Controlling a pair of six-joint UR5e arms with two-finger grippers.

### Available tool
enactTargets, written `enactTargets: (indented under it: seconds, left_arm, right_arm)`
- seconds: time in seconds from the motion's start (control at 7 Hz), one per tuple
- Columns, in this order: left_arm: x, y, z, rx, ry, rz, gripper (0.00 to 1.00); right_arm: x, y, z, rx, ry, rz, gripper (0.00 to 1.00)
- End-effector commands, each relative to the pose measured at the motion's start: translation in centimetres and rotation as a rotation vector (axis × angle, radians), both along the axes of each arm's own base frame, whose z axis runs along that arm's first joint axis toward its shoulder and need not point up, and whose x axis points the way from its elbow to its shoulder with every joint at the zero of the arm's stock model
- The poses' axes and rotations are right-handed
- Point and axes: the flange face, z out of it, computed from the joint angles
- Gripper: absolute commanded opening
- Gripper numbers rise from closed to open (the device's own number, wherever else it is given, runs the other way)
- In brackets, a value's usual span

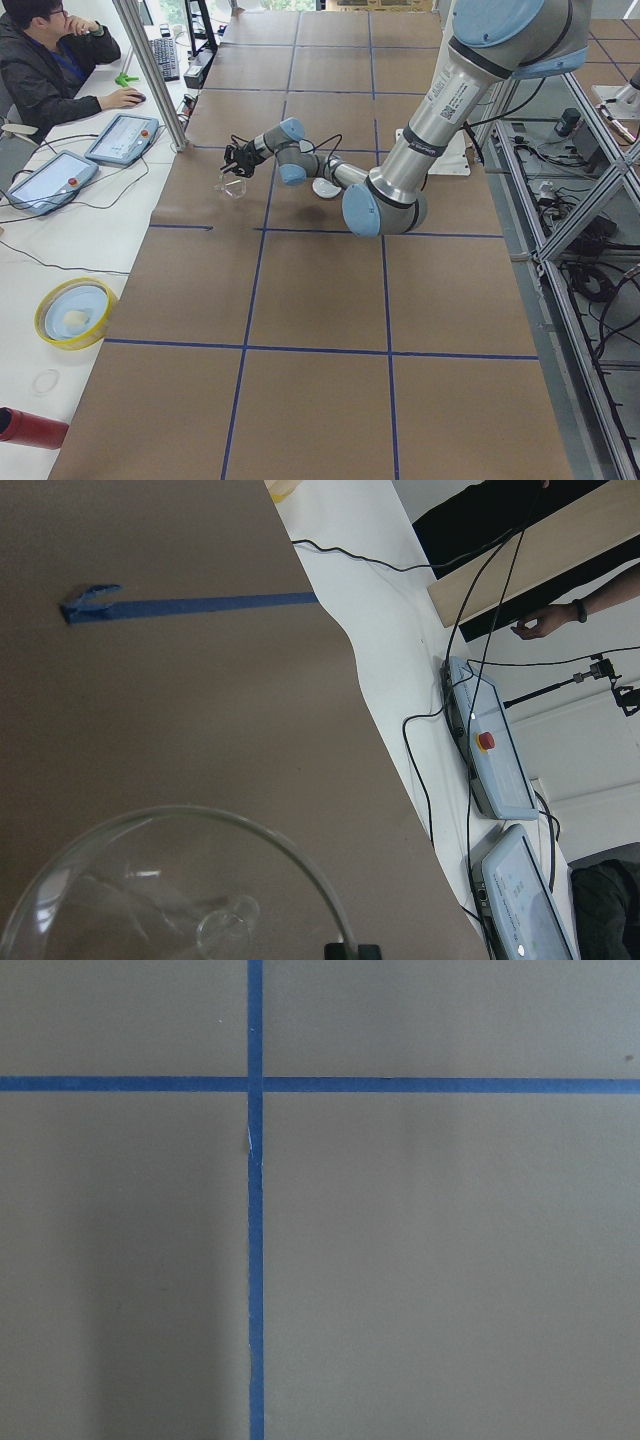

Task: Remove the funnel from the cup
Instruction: 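Carry the funnel farther from the robot and set it on the table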

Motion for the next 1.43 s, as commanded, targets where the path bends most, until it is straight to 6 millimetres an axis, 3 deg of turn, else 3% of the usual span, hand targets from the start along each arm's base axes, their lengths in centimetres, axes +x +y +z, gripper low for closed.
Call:
enactTargets:
  seconds: [0.0,0.14,0.29,0.43,0.71,1.0,1.29]
  left_arm:
    - [-0.9,0.4,-2.4,0.077,-0.066,0.051,1.0]
    - [-2.5,1.5,-6.7,0.165,-0.084,0.152,1.0]
    - [-4.8,3.6,-7.9,0.125,-0.141,0.303,1.0]
    - [-7.7,6.7,-12.2,0.145,-0.245,0.452,1.0]
    - [-11.8,12.2,-16.2,0.094,-0.463,0.697,1.0]
    - [-13.6,15.0,-16.9,0.164,-0.598,0.874,1.0]
    - [-9.4,18.9,-14.9,0.201,-0.6,1.045,1.0]
  right_arm:
    - [0.0,0.0,0.0,0.0,0.0,0.0,1.0]
    - [0.0,0.0,0.0,0.0,0.0,0.0,1.0]
    - [0.0,0.0,0.0,0.0,0.0,0.0,1.0]
    - [0.0,0.0,0.0,0.0,0.0,0.0,1.0]
    - [0.0,0.0,0.0,0.0,0.0,0.0,1.0]
    - [0.0,0.0,0.0,0.0,0.0,0.0,1.0]
    - [0.0,0.0,0.0,0.0,0.0,0.0,1.0]
